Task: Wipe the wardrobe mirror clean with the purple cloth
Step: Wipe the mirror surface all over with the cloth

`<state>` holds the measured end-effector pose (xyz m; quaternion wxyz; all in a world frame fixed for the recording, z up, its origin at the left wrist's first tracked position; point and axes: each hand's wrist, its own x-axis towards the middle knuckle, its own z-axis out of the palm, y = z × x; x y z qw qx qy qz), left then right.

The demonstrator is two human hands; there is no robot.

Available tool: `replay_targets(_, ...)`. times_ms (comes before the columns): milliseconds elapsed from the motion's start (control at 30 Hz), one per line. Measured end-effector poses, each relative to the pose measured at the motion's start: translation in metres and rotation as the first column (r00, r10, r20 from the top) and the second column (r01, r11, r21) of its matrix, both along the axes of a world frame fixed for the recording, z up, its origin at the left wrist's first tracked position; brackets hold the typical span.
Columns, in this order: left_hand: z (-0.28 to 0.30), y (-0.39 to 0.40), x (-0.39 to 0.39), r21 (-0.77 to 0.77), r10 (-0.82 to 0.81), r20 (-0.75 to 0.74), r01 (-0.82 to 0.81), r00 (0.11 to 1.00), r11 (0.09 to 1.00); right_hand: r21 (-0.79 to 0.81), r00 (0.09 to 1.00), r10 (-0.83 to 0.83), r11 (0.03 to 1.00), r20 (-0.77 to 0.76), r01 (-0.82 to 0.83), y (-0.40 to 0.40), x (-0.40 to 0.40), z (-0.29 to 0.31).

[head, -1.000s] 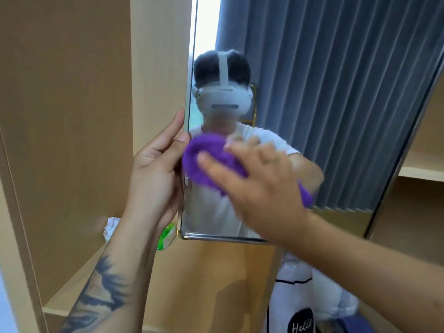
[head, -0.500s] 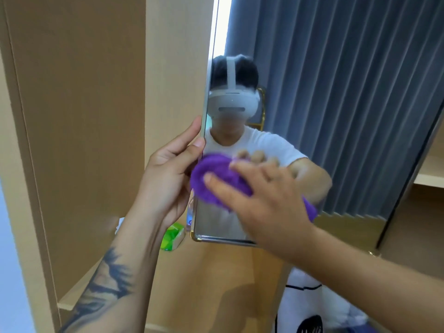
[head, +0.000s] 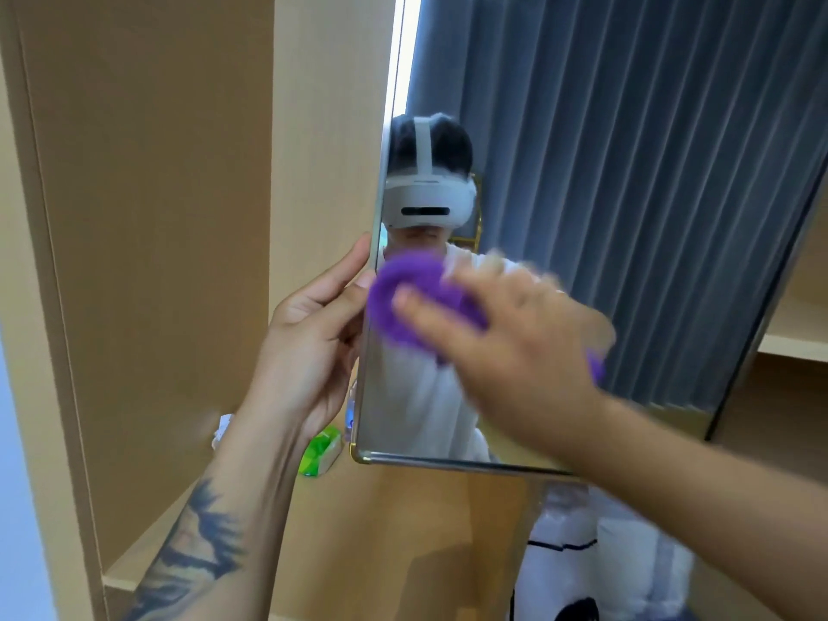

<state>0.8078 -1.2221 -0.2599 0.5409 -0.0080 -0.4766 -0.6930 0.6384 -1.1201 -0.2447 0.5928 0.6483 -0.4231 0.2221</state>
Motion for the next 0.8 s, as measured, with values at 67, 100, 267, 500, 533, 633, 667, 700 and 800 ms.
replay_targets(67,0.0,0.002,-0.001,0.01,0.045,0.013,-0.045,0.999,0.999,0.217,0.963,0.025,0.975,-0.267,0.035,0.013,0.002,-0.052)
replay_targets(100,0.001,0.003,-0.001,0.003,0.061,0.018,-0.062,0.998,0.998,0.297,0.937,0.021,0.951,-0.349,0.09,0.02,0.0,-0.066)
replay_targets(267,0.003,0.01,-0.001,0.01,0.041,-0.02,-0.041,0.999,0.999,0.02,0.977,0.017,1.0,-0.214,-0.013,0.012,-0.029,0.003)
replay_targets(500,-0.001,0.015,-0.005,0.034,0.122,-0.043,-0.12,0.992,0.992,0.059,0.998,0.054,0.997,0.033,-0.056,0.029,-0.062,-0.034)
replay_targets(533,-0.001,0.015,-0.005,0.037,0.13,-0.037,-0.128,0.991,0.991,0.16,0.993,0.079,0.985,-0.091,-0.064,0.035,-0.063,-0.062)
replay_targets(633,0.001,0.017,-0.006,0.041,0.152,-0.028,-0.15,0.988,0.988,0.303,0.951,0.065,0.953,-0.302,0.031,0.047,-0.068,-0.084)
replay_targets(667,0.002,0.018,-0.006,0.045,0.163,-0.026,-0.162,0.986,0.986,0.27,0.947,0.07,0.963,-0.313,0.018,0.046,-0.071,-0.071)
replay_targets(700,0.001,0.019,-0.006,0.046,0.175,-0.026,-0.173,0.984,0.984,0.207,0.95,0.07,0.978,-0.303,-0.007,0.044,-0.074,-0.055)
replay_targets(800,0.0,0.021,-0.009,0.034,0.19,-0.049,-0.188,0.981,0.982,-0.028,0.994,0.006,1.0,-0.107,-0.009,0.04,-0.088,0.003)
